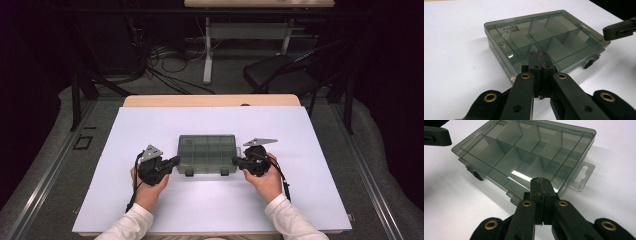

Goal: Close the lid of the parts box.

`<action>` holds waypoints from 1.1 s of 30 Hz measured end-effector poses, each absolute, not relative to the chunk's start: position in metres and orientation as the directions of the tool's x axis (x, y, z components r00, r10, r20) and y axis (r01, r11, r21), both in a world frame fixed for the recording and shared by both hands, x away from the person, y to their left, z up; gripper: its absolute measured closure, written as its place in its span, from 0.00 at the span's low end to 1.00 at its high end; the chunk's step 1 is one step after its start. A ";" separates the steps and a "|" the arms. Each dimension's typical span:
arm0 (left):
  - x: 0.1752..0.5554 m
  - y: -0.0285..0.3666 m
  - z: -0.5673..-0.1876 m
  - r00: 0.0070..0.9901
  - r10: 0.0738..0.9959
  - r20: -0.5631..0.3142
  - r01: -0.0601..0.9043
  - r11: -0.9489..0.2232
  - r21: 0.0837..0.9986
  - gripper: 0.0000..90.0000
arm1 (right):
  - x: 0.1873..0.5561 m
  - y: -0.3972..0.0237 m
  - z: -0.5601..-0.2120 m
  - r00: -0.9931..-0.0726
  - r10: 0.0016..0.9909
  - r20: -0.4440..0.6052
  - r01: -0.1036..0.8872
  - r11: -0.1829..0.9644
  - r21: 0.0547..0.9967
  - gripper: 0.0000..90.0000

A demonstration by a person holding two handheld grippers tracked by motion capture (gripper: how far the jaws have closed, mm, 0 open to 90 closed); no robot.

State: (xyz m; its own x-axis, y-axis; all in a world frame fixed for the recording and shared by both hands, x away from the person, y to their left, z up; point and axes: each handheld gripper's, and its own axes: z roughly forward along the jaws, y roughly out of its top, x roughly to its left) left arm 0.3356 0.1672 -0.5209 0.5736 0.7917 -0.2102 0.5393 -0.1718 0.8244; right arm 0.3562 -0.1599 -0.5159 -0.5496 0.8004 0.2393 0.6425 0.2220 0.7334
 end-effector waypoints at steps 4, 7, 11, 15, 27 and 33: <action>0.339 0.167 -0.522 0.570 0.794 -0.210 0.540 -0.170 0.824 1.00 | 0.355 -0.161 -0.518 -0.548 0.803 0.235 0.641 0.223 0.734 1.00; 0.340 0.166 -0.523 0.569 0.795 -0.208 0.540 -0.171 0.824 1.00 | 0.354 -0.162 -0.520 -0.546 0.804 0.236 0.641 0.219 0.736 1.00; 0.343 0.166 -0.525 0.569 0.796 -0.204 0.547 -0.181 0.817 1.00 | 0.353 -0.162 -0.520 -0.545 0.804 0.238 0.640 0.215 0.738 1.00; 0.347 0.165 -0.529 0.565 0.799 -0.205 0.564 -0.193 0.803 1.00 | 0.353 -0.163 -0.520 -0.544 0.803 0.243 0.641 0.212 0.737 1.00; 0.346 0.160 -0.533 0.571 0.800 -0.181 0.560 -0.219 0.799 1.00 | 0.354 -0.162 -0.522 -0.546 0.803 0.237 0.641 0.218 0.736 1.00; 0.345 0.160 -0.533 0.571 0.801 -0.180 0.560 -0.219 0.799 1.00 | 0.353 -0.162 -0.522 -0.544 0.805 0.237 0.638 0.213 0.740 1.00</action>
